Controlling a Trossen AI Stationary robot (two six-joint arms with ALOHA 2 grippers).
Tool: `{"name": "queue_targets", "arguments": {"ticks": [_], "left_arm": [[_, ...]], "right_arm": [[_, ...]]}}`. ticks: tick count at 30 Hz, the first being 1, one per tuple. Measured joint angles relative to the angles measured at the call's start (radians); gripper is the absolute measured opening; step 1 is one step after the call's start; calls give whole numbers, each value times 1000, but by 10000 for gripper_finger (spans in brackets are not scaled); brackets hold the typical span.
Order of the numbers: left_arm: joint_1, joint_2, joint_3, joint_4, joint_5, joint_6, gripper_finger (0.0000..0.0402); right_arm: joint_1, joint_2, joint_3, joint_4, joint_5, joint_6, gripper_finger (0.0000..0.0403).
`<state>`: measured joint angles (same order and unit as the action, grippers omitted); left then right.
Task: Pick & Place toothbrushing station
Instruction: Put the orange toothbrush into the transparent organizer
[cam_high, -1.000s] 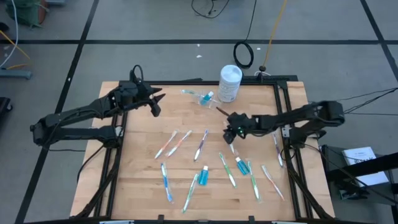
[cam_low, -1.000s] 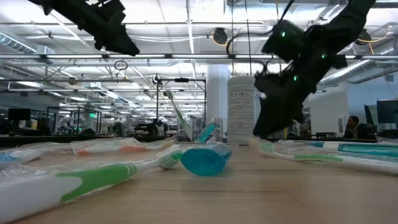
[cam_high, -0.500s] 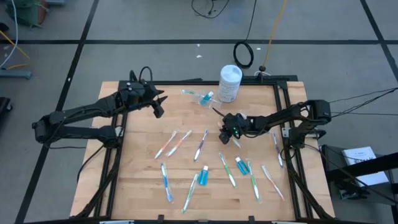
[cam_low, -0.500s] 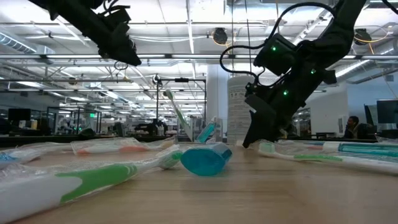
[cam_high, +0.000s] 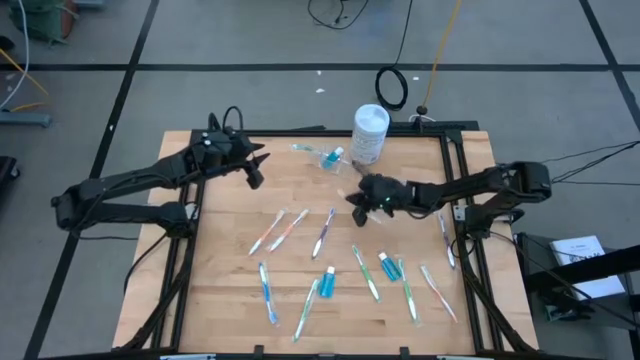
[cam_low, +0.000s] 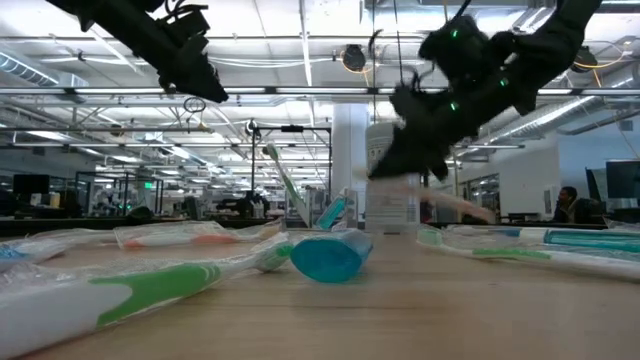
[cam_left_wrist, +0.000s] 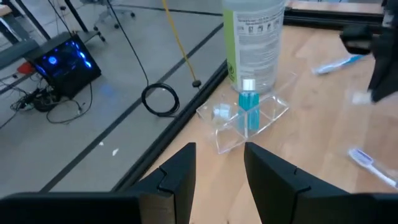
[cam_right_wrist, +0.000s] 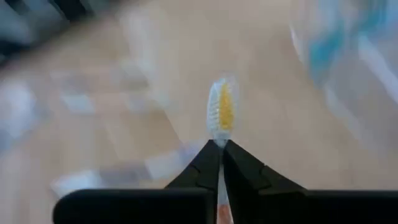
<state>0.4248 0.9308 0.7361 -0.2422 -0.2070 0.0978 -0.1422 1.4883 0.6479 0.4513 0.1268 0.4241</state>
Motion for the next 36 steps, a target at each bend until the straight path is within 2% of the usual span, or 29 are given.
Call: {"name": "queue_targets", "arguments": {"ticks": [6,9,12,20,24,29,36], "left_arm": [[-1,-12,0,14,32,9,143],[-1,-11,0,12,52,22,143],[-1,-11,0,12,65,29,143],[-1,-11,0,14,76,28,143],[-1,-11,0,14,76,27,143],[-1,-11,0,13,76,9,143],[-1,-11,0,8,76,6,143]], "right_arm": [[-28,-12,1,506,1,-231,0],[-56,-2,2,647,4,-376,0],[-99,19,4,711,4,-454,0],[-214,155,122,715,-39,-674,0],[-243,228,154,719,-41,-673,0],[-261,300,159,745,51,-711,0],[-244,332,150,673,85,-692,0]]}}
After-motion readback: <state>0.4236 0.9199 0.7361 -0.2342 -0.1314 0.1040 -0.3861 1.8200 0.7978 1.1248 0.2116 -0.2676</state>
